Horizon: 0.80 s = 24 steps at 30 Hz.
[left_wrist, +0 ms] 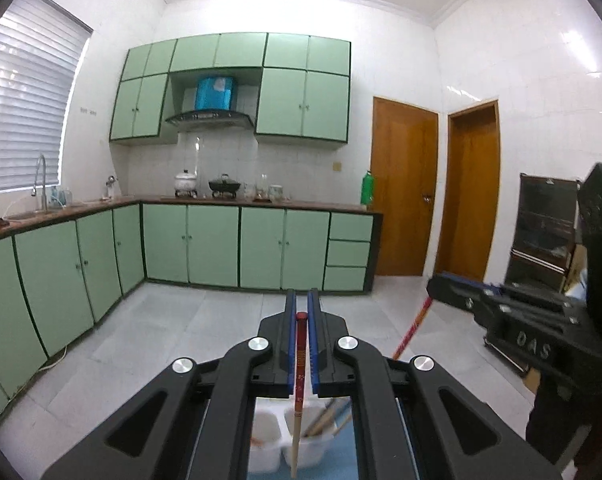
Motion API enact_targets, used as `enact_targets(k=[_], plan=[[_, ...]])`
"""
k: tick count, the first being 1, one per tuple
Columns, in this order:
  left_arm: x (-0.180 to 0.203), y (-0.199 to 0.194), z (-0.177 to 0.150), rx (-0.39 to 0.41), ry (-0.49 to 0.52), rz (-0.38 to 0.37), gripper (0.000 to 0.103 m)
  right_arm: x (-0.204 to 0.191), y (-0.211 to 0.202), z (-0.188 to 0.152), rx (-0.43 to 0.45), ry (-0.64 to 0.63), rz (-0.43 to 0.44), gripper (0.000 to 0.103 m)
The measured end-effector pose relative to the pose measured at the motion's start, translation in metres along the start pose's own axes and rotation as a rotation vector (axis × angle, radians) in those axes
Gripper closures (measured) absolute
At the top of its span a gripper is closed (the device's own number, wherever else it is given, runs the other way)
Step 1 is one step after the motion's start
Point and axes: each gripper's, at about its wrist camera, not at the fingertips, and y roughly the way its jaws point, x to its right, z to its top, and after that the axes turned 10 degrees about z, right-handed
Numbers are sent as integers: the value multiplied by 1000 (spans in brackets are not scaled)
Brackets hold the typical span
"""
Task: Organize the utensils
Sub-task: 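Lift both red chopsticks up over the white holder, then drop both red chopsticks into the holder by opening both tools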
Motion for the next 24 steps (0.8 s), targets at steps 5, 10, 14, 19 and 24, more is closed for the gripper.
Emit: enact_targets(k=[5,10,14,19,24], plan=[[0,39,3,29,16,47,98,15,33,1,-2,-2,-23,98],[-7,77,-17,-13,6,62,98,25,68,-17,-44,-5,-40,98],[-15,101,-37,-85,1,71,98,26,90,-34,-95,7,-35,98],[-24,117,-56,-151,3,74,97,28,108,-60,-159,35,-22,97],[-29,120,-73,-208,15,91,95,27,121,-80,-224,54,-25,95]])
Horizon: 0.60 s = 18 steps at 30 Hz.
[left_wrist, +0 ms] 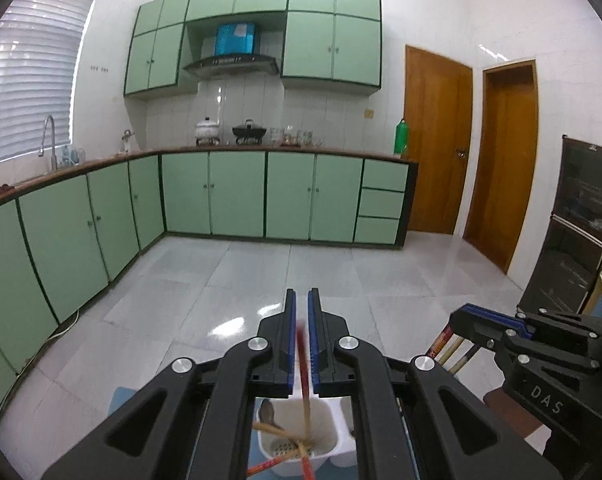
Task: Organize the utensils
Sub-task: 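Drop both red chopsticks into the holder by opening both tools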
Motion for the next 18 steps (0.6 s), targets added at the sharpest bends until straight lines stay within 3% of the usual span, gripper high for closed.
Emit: enact_targets(k=[3,6,9,11,14,18], plan=[[-4,-2,-2,-16,-9,4,84,0,1,-7,-15,-1,-13,90],[-7,-15,0,-5,-21,-2,73,2,-12,-9,18,21,-15,74],[-11,-31,3,10,-27,6,59,5,-31,-13,50,38,-29,54],[-14,-48,1,23,-39,9,53,5,-45,-17,68,50,-50,25],[-17,-72,-7,33,-41,23,43,4,-70,-31,101,50,-88,14],[-22,-97,-23,36,-49,26,34,0,-96,-58,97,53,-119,12]])
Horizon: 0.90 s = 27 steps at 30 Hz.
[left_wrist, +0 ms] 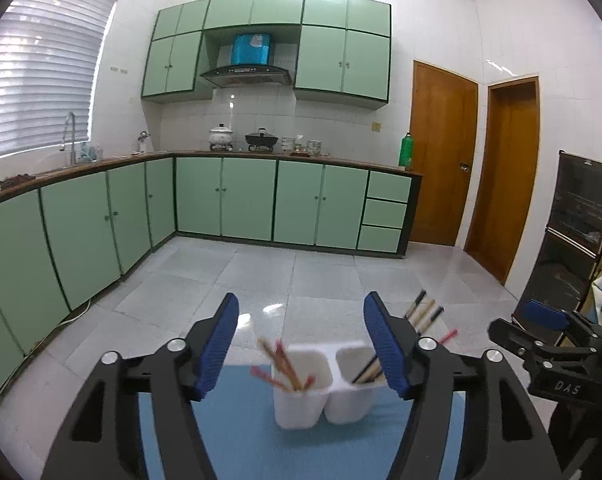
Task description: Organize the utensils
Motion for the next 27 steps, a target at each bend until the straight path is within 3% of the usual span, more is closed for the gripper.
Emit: enact_targets(k=[2,5,12,20,27], plan=[[-5,-16,-13,-5,-9,17,27,-1,-13,-15,-11,-4,-14,9],[-10,-33,-31,-19,-9,32,26,-4,-31,-36,-25,-5,-20,8],[-18,-68,-71,-92,-21,41,15,-17,-63,-78,-72,40,21,7],[-11,-107,-84,-112,1,51,10,-39,-93,-91,-65,36,41,6],[-4,-141,-78,-64,40,48,10,-56,-120,-79,-31,2,78,6]])
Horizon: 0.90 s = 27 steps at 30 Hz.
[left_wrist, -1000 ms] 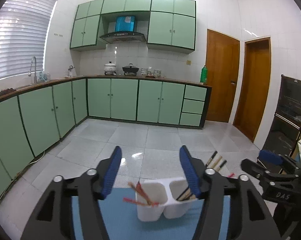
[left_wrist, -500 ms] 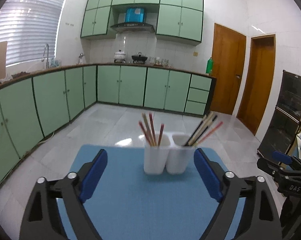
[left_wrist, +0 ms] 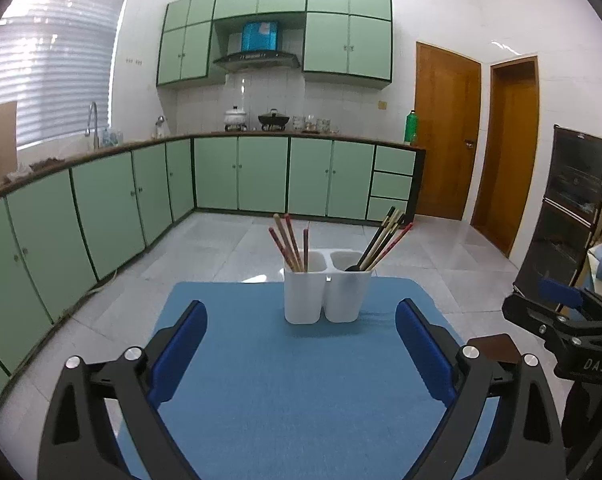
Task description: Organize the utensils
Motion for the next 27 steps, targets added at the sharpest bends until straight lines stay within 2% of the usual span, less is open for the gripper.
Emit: enact_targets(k=[13,27], plan=[[-4,-33,10,59,0,3,10,-29,-24,13,39,-68,30,6],[-5,-45,7,67,15,6,10,-37,-30,12,46,-65,41,6]])
